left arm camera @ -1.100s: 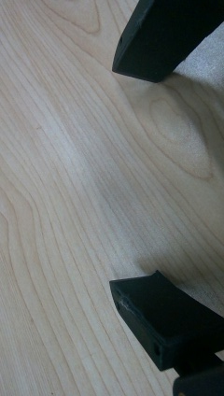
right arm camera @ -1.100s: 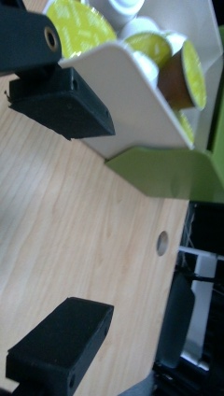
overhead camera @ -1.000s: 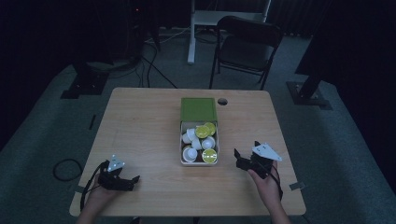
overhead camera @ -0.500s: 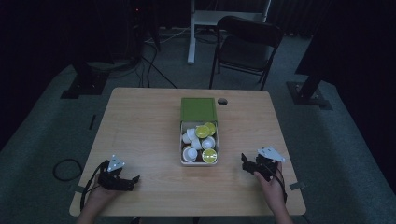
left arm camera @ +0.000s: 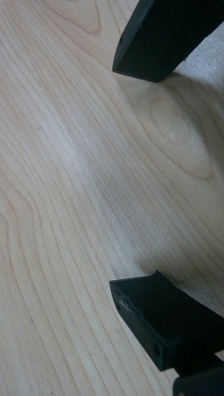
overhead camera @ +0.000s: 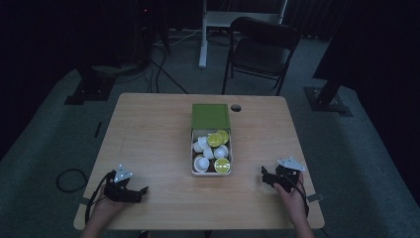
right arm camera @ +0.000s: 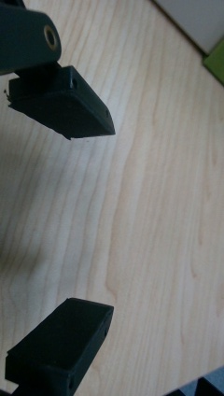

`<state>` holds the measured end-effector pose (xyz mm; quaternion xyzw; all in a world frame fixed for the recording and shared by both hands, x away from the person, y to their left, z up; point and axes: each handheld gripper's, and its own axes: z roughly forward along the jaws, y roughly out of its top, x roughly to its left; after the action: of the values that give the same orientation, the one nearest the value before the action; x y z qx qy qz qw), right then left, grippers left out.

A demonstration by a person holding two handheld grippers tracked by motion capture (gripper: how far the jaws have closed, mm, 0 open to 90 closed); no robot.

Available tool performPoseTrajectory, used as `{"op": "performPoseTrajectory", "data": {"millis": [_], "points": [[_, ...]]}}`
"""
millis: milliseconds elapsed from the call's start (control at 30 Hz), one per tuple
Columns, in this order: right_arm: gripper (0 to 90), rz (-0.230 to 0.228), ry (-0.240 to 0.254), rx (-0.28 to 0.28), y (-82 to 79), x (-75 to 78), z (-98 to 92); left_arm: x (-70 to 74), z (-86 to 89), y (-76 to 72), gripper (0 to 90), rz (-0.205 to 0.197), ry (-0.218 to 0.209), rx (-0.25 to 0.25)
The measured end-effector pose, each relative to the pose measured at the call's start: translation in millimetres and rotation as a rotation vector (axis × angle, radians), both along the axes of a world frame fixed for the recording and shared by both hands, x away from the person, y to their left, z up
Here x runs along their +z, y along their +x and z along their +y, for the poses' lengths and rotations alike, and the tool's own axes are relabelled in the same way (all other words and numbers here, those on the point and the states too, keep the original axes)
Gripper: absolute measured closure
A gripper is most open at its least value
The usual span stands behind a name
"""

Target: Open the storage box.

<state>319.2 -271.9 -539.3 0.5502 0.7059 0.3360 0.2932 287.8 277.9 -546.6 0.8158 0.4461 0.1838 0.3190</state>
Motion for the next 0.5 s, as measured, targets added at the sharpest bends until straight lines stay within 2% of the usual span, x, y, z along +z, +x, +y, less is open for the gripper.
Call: {"op": "performPoseTrajectory", "data": {"millis": [233,400,467,500], "points": [[11.9,0.049,-0.025,0.023,2.4,-7.1,-3.1,0.0,0.0,0.0,0.8,0.000,0.000,0.000],[11.9,0.072,0.007,0.027,4.4,-9.5,-6.5,0.0,0.0,0.0,0.8,0.000,0.000,0.000],[11.9,0.073,0.005,0.033,4.8,-9.5,-6.7,0.0,0.0,0.0,0.8,0.000,0.000,0.000],[11.9,0.098,-0.010,0.046,5.7,-10.4,-5.6,0.0,0.0,0.0,0.8,0.000,0.000,0.000]]}}
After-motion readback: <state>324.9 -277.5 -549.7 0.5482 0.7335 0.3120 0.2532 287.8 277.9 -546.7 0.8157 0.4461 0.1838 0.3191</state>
